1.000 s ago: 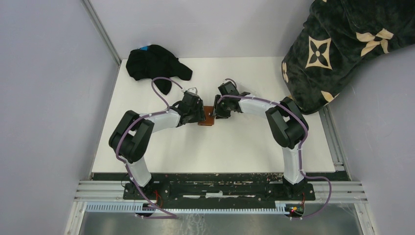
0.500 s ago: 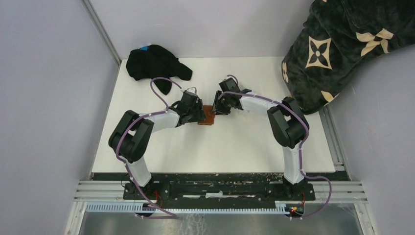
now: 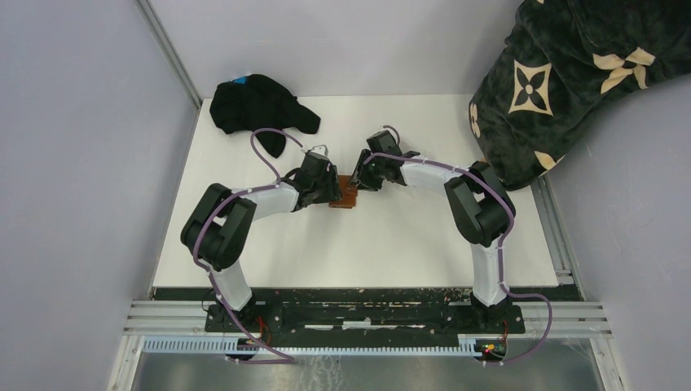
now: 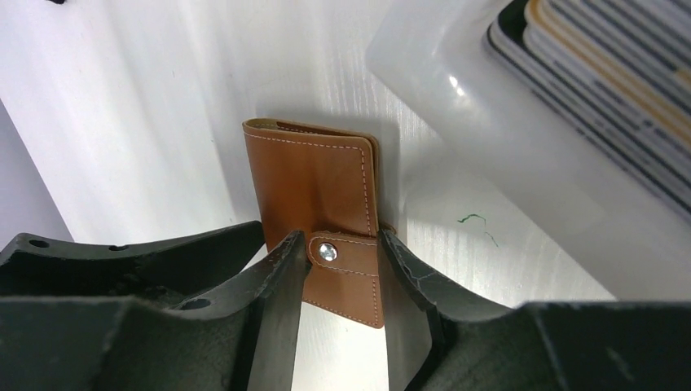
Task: Put the credit cards into the card holder
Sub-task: Close the card holder at the center of the board.
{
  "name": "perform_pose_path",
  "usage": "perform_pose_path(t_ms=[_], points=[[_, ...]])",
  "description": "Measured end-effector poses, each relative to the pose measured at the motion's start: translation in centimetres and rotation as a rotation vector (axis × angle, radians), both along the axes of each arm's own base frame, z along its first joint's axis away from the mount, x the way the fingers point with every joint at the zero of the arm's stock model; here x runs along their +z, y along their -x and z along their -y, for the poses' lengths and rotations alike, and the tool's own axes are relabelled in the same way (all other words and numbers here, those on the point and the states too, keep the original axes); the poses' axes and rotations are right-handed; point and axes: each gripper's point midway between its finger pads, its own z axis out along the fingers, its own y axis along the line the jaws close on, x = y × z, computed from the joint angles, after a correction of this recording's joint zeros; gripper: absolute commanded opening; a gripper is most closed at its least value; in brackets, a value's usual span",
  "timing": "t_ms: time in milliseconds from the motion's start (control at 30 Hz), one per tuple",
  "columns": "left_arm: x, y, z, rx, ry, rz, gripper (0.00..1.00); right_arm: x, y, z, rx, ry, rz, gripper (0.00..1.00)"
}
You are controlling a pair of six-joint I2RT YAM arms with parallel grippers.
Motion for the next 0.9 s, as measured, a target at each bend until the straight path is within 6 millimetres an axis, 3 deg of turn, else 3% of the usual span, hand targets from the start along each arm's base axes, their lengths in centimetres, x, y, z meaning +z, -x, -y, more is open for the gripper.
perform_pose_path(t_ms=[400,733,900], points=[[0.0,0.0,0.2,-0.013,0.002,0.001,0.57,-0.6,0.0,0.7,-0.029,0.011,0.017,0.45],[0.0,-0.3,0.4,-0.018,0.013,0.005,0.57,0.5,0.0,1.5,-0.038,0.038,0.057,0.45],[0.0,-0.3,0.4,-0.018,0.014,0.007,0.57,-0.8,1.2,2.3,-0.039,0.059,0.023,0.45]])
